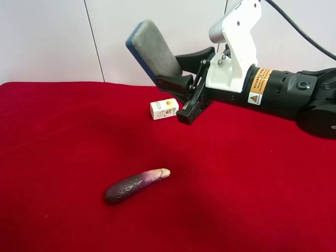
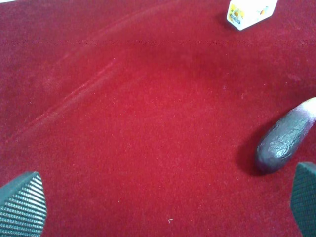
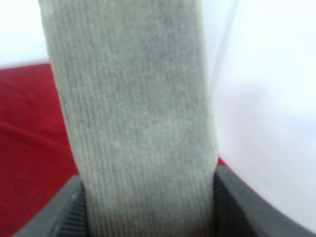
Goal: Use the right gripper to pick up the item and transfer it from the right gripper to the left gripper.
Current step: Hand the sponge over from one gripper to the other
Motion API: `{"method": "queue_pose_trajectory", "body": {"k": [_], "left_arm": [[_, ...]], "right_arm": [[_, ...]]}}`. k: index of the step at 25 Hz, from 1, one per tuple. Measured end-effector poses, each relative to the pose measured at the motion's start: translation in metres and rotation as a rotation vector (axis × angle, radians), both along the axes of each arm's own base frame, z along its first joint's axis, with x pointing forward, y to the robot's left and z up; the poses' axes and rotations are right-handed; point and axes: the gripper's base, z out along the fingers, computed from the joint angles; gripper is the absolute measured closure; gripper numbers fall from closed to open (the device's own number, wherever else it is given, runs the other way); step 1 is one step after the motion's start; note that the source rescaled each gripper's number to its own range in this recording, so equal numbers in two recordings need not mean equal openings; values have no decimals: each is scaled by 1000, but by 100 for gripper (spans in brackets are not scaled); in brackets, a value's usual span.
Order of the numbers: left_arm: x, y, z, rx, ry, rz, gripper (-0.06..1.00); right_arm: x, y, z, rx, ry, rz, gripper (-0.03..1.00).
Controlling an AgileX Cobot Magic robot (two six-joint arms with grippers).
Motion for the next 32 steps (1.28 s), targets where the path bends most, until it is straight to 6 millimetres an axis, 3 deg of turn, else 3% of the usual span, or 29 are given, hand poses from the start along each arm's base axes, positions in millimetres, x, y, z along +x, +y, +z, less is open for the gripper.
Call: {"method": "queue_pose_trajectory", "body": {"k": [11,32], "left_arm": [[0,0,0,0,0,0,-6],[0,0,0,0,0,0,-6]], "right_arm": [[8,16,-32,83,-25,104,91],[25,1,-26,237,36,-142,91]]}}
